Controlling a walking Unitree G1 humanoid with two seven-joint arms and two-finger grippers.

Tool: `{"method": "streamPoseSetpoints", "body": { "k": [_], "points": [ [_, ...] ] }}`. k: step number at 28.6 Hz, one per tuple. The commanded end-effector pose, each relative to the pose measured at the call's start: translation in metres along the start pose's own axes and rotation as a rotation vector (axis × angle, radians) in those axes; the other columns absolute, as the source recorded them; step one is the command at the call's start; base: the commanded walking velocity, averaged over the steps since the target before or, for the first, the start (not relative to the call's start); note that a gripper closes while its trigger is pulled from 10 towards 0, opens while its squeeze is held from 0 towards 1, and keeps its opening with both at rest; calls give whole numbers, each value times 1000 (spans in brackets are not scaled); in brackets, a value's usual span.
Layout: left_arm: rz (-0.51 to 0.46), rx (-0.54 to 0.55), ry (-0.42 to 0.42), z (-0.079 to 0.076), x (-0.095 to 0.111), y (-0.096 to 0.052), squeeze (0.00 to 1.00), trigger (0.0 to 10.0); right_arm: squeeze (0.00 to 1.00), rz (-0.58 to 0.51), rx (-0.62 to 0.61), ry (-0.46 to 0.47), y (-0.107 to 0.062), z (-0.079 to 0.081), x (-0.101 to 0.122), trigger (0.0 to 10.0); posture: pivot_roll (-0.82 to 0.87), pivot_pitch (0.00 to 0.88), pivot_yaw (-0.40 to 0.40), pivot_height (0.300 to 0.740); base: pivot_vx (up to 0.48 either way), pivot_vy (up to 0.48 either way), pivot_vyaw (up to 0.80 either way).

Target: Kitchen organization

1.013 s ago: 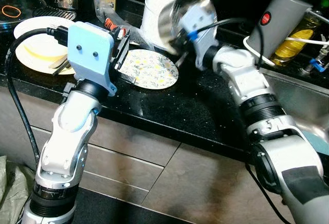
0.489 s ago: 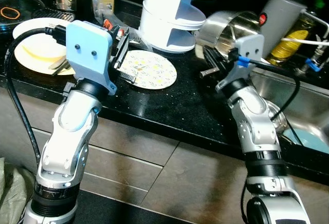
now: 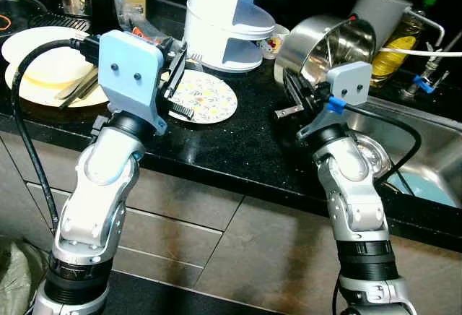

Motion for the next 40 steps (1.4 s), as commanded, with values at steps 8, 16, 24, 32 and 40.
{"method": "streamPoseSetpoints", "body": {
  "k": [8, 16, 24, 32, 40],
  "points": [
    [1, -34, 4, -6, -2, 3, 0, 10000, 0, 6, -16, -10, -3, 1, 3, 10000, 146, 23, -210, 740, 0, -390, 0],
    [-1, -35, 10, -6, -1, 3, 0, 10000, 0, 11, -43, 0, -3, 0, 4, 10000, 144, 23, -208, 740, 0, -412, 0],
    [-2, -38, 12, -6, -1, 4, 0, 10000, 0, 29, -64, 1, -2, -3, 2, 10000, 146, 20, -210, 740, 0, -412, 0],
    [-7, -37, 17, -5, -1, 6, 0, 10000, 0, 42, -79, -1, 0, -4, 1, 10000, 151, 10, -211, 740, 0, -411, 0],
    [-16, -33, 9, -5, 0, 7, 0, 10000, 0, 47, -76, -3, 1, -4, 1, 10000, 151, 5, -211, 740, 0, -232, 0]
  ]
}}
Point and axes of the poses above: a point about 5 cm out from each wrist's last joint towards the gripper, its own y axis pointing out of the wrist towards the gripper, its own x axis along the axis of the wrist's last joint, z = x × y, the point moved 1 cm from there along y, pointing out of the wrist towards the gripper, and after that the axes turned 3 degrees about -y, right-handed, at the moved point
